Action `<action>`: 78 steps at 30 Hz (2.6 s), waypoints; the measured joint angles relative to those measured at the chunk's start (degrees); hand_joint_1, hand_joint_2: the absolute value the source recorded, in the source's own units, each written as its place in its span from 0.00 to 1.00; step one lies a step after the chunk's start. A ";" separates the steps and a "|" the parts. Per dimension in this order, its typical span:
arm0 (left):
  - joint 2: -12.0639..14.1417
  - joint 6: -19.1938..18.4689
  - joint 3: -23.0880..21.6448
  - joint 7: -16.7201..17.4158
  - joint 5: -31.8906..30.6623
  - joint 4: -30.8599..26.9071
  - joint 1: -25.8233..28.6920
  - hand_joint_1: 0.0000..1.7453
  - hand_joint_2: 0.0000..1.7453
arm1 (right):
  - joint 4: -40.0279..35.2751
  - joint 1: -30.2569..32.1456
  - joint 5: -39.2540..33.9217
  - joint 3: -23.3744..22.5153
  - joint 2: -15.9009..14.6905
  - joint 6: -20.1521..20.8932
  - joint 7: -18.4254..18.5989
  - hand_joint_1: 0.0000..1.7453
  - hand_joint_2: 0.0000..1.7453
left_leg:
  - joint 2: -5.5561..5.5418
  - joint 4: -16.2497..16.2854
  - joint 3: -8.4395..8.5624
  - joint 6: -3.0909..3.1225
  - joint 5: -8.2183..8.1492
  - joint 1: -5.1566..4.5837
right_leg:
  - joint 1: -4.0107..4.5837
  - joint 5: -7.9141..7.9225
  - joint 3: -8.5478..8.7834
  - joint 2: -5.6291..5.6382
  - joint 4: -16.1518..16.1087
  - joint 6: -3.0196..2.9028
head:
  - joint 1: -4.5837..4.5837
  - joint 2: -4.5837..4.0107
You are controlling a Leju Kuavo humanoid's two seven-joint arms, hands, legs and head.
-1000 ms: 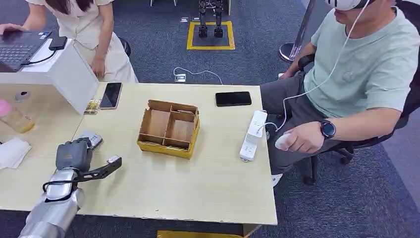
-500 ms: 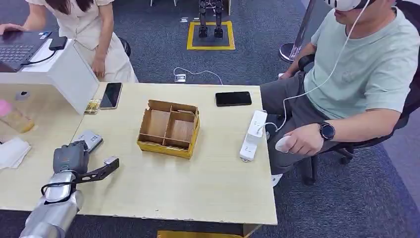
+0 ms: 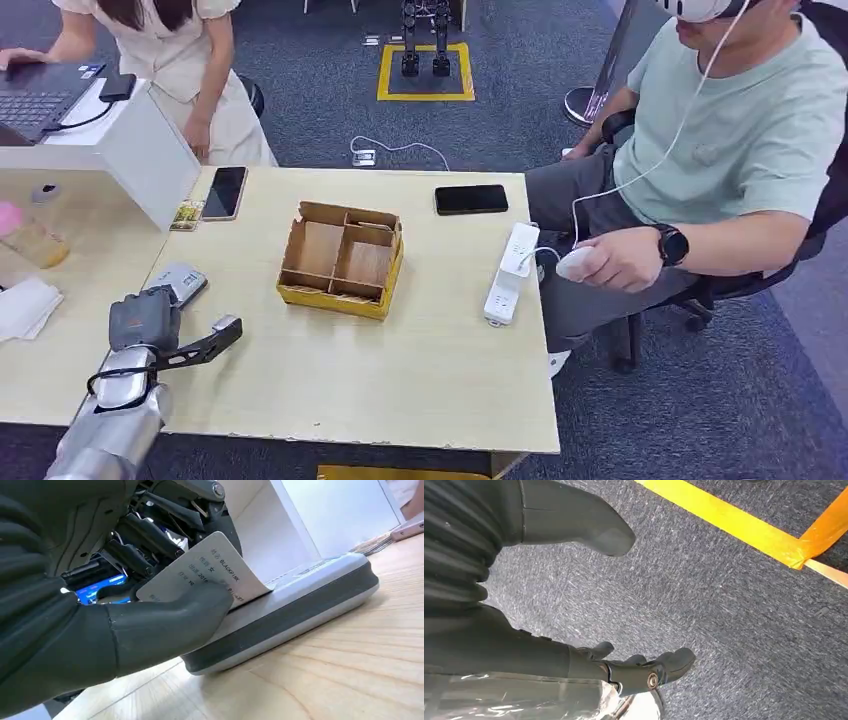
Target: Pass the card to the sensor for recognition and then transmit it.
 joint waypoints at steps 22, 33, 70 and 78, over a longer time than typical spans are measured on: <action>-6.60 -11.02 0.06 -7.92 0.42 -17.66 -12.68 1.00 1.00 | -0.35 -0.18 3.67 -2.43 0.13 0.02 -0.26 0.00 1.00 | -0.05 0.04 -0.10 0.06 0.13 -0.05 | -0.02 0.08 -0.06 -0.06 0.00 0.06 | 0.00 0.00; -8.31 -11.67 -4.55 -0.86 -0.04 -19.15 -18.33 1.00 1.00 | -0.50 -0.59 5.94 -3.30 0.37 0.24 -0.39 0.00 1.00 | -0.05 0.03 -0.10 0.06 0.13 -0.02 | -0.01 0.08 -0.08 -0.06 0.00 0.06 | 0.00 0.00; -8.28 -8.96 -8.00 1.59 -0.07 -16.06 -18.53 0.00 1.00 | -0.55 -0.85 8.57 -5.20 0.59 0.26 0.04 0.00 1.00 | -0.05 0.03 -0.22 0.11 0.10 -0.05 | -0.02 0.06 -0.17 -0.02 0.00 0.08 | 0.00 0.00; -8.18 -10.51 -7.45 -4.71 2.46 -15.78 -18.50 0.00 1.00 | -0.55 -0.81 9.24 -6.14 0.61 0.26 -0.06 0.00 1.00 | -0.05 0.03 -0.23 0.10 0.10 -0.05 | -0.02 0.07 -0.16 -0.03 0.01 0.07 | 0.00 0.00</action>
